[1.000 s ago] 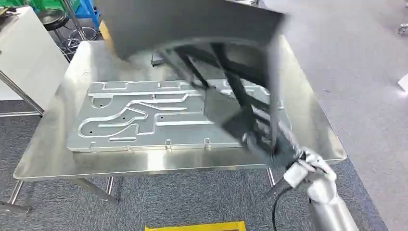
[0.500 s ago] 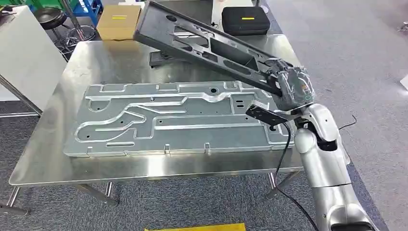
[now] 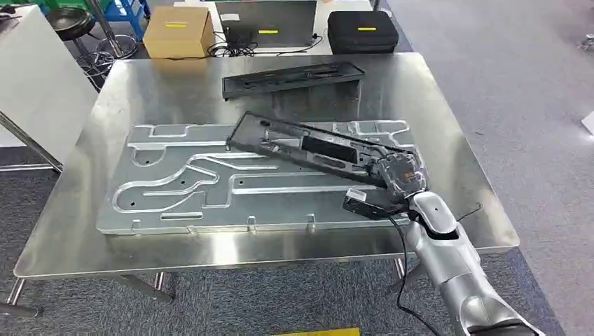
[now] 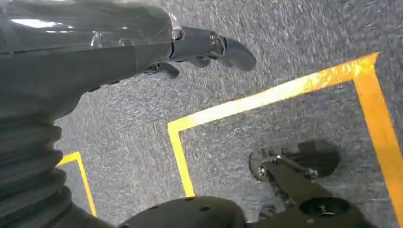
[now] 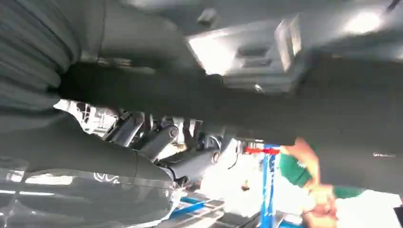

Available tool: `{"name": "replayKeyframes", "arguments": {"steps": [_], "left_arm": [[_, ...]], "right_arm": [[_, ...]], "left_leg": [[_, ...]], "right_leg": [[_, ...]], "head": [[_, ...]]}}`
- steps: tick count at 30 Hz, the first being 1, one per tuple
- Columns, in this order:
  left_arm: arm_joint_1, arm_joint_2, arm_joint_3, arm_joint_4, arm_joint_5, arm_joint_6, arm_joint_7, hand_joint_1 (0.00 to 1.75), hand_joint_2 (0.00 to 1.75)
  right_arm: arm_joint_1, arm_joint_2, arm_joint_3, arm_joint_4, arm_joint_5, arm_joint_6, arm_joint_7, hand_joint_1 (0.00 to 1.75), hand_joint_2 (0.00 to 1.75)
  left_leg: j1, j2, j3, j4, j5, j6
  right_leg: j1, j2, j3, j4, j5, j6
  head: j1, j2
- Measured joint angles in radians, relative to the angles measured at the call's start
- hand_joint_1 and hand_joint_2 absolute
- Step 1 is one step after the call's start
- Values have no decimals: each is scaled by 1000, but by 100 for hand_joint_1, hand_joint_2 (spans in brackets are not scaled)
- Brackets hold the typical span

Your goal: Take the parts from the cabinet and place them on the table.

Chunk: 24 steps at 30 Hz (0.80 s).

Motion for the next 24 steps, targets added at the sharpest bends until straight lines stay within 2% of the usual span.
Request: {"name": "replayKeyframes", "arguments": {"steps": [1, 2, 3, 5, 6, 7, 8, 10, 11, 14, 15, 16, 17, 18, 19, 20, 21, 22, 23, 24], "left_arm": [[1, 1, 0, 0, 1, 1, -1, 0, 0], [2, 1, 0, 0, 3, 4, -1, 0, 0], [2, 1, 0, 0, 6, 9, -3, 0, 0], [4, 1, 2, 0, 19, 23, -4, 0, 0], [5, 2, 4, 0, 18, 28, 0, 0, 0], [6, 2, 6, 0, 14, 31, 15, 0, 0], [6, 2, 6, 0, 13, 37, 27, 0, 0], [7, 2, 8, 0, 16, 48, 42, 0, 0], [6, 2, 11, 0, 19, 55, 55, 0, 0], [6, 2, 20, 0, 36, 76, 103, 0, 0], [6, 3, 25, 0, 39, 79, 113, 0, 0], [6, 7, 30, 0, 40, 80, 119, 0, 0], [7, 7, 34, 0, 40, 82, 122, 0, 0], [7, 7, 37, 0, 39, 82, 124, 0, 0], [7, 8, 40, 0, 38, 82, 127, 0, 0], [9, 8, 40, 0, 38, 81, 127, 0, 0], [10, 8, 41, 0, 38, 81, 128, 0, 0], [12, 10, 41, 0, 37, 80, 128, 0, 0], [13, 12, 42, 0, 34, 78, 128, 0, 0], [12, 13, 42, 0, 32, 75, 128, 0, 0]], "right_arm": [[-6, 1, 3, 17, -2, -3, -2, 0, 0], [-13, 1, 7, 35, -7, -7, -3, 0, 0], [-19, 1, 11, 54, -10, -12, -3, 0, 0], [-21, 1, 22, 89, -17, -18, -3, 0, 0], [-20, 3, 26, 101, -18, -19, -4, 0, 0], [-20, 7, 27, 114, -19, -19, -6, 0, 0], [-25, 13, 28, 121, -22, -19, -8, 0, 0], [-38, 28, 29, 138, -29, -21, -12, 0, 0], [-45, 37, 29, 147, -35, -22, -12, 0, 0], [-49, 69, 28, 166, -50, -28, -17, 0, 0], [-50, 73, 28, 172, -55, -29, -19, 0, 0], [-52, 75, 28, 177, -60, -29, -21, 0, 0], [-56, 75, 28, 181, -64, -30, -21, 0, 0], [-60, 75, 28, 184, -70, -31, -22, 0, 0], [-63, 75, 28, 190, -81, -34, -24, 0, 0], [-63, 75, 27, 194, -89, -34, -25, 0, 0], [-62, 75, 25, 197, -95, -34, -26, 0, 0], [-61, 75, 23, 199, -99, -34, -25, 0, 0], [-59, 75, 19, 200, -105, -34, -20, 0, 0], [-57, 75, 15, 198, -111, -34, -15, 0, 0]], "left_leg": [[2, 1, 8, -7, 2, 6], [1, 2, 10, -9, 1, 12], [0, 2, 10, -9, 0, 14], [-3, 3, 11, -8, -3, 18], [-4, 3, 12, -7, -4, 19], [-6, 2, 14, -6, -6, 21], [-7, 1, 16, -4, -8, 19], [-9, 1, 20, 1, -14, 14], [-14, 2, 20, 4, -16, 9], [-10, 4, 21, 3, -13, -5], [-13, 3, 21, 3, -12, -10], [-10, 4, 16, 10, -25, -16], [-11, 4, 9, 36, -54, -20], [-8, 3, -13, 97, -97, -23], [-5, 3, -50, 197, -150, -27], [-2, 3, -77, 272, -181, -31], [1, 4, -90, 317, -193, -34], [4, 4, -80, 311, -182, -36], [7, 4, -43, 253, -149, -37], [9, 4, 6, 167, -112, -38]], "right_leg": [[-2, -4, -4, 20, -13, 2], [-2, -5, -29, 70, -43, 2], [-1, -5, -71, 150, -81, 4], [-1, -5, -152, 296, -130, 7], [-1, -5, -167, 317, -125, 6], [-1, -5, -162, 291, -97, 4], [-1, -5, -134, 225, -52, 1], [1, -5, -50, 51, 35, -11], [10, -4, -35, 17, 23, -15], [15, 2, -37, 14, 32, -23], [10, 1, -37, 9, 37, -30], [2, -2, -34, 1, 43, -38], [2, -2, -35, -1, 45, -42], [1, -3, -38, -1, 48, -46], [2, -4, -42, 0, 51, -47], [2, -5, -46, 0, 53, -46], [2, -5, -50, 2, 56, -45], [0, -4, -54, 4, 59, -43], [-2, -2, -59, 6, 62, -39], [-4, 1, -63, 9, 64, -35]], "head": [[0, 0], [0, 0], [0, 0], [0, 0], [0, 0], [0, 0], [0, 0], [0, 0], [0, 0], [0, 0], [0, 0], [0, 0], [0, 0], [0, 0], [0, 0], [0, 0], [0, 0], [0, 0], [0, 0], [0, 0]]}}
